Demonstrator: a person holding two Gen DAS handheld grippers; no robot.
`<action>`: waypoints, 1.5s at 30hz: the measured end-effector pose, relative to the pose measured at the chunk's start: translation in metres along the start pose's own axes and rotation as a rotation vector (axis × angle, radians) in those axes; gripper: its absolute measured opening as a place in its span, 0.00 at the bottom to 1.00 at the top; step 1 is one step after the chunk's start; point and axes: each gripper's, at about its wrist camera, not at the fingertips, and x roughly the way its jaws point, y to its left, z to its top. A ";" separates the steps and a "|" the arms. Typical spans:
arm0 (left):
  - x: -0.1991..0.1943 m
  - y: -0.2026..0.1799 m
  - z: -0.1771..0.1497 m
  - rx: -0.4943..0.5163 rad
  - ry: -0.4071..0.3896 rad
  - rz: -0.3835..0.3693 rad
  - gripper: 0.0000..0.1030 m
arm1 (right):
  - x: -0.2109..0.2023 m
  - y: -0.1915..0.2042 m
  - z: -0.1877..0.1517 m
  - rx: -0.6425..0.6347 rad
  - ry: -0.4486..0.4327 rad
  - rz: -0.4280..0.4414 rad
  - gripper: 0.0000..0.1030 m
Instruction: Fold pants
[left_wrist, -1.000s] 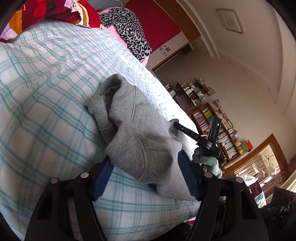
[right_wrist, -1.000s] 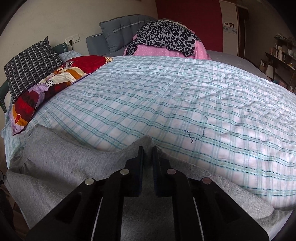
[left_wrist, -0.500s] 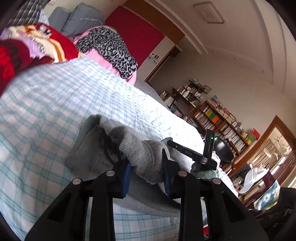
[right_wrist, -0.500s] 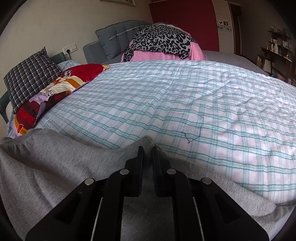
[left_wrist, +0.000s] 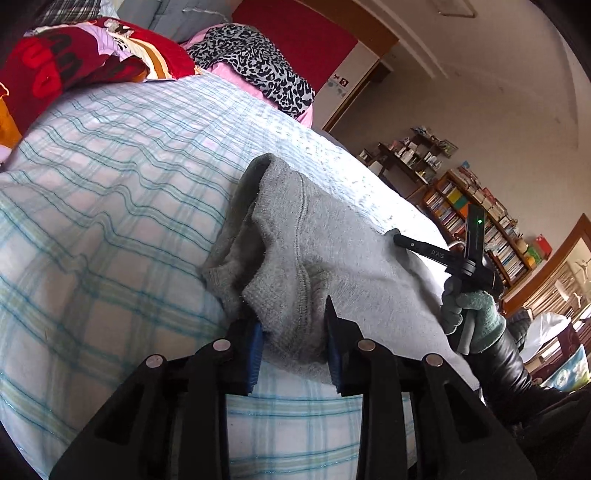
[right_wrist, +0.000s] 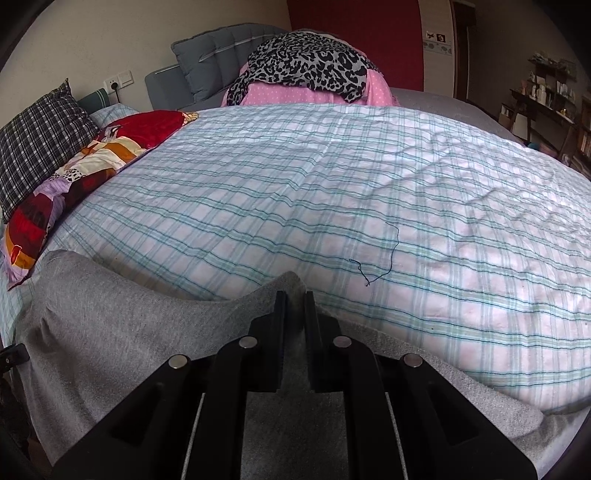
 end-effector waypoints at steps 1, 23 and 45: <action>-0.002 0.001 -0.001 -0.008 0.002 -0.004 0.31 | 0.007 -0.005 0.000 0.025 0.029 0.007 0.09; 0.006 -0.120 0.003 0.256 -0.072 0.096 0.56 | -0.116 -0.040 -0.077 0.035 -0.135 -0.104 0.59; 0.100 -0.183 -0.037 0.446 0.133 0.158 0.59 | -0.160 -0.123 -0.133 0.164 -0.082 -0.162 0.62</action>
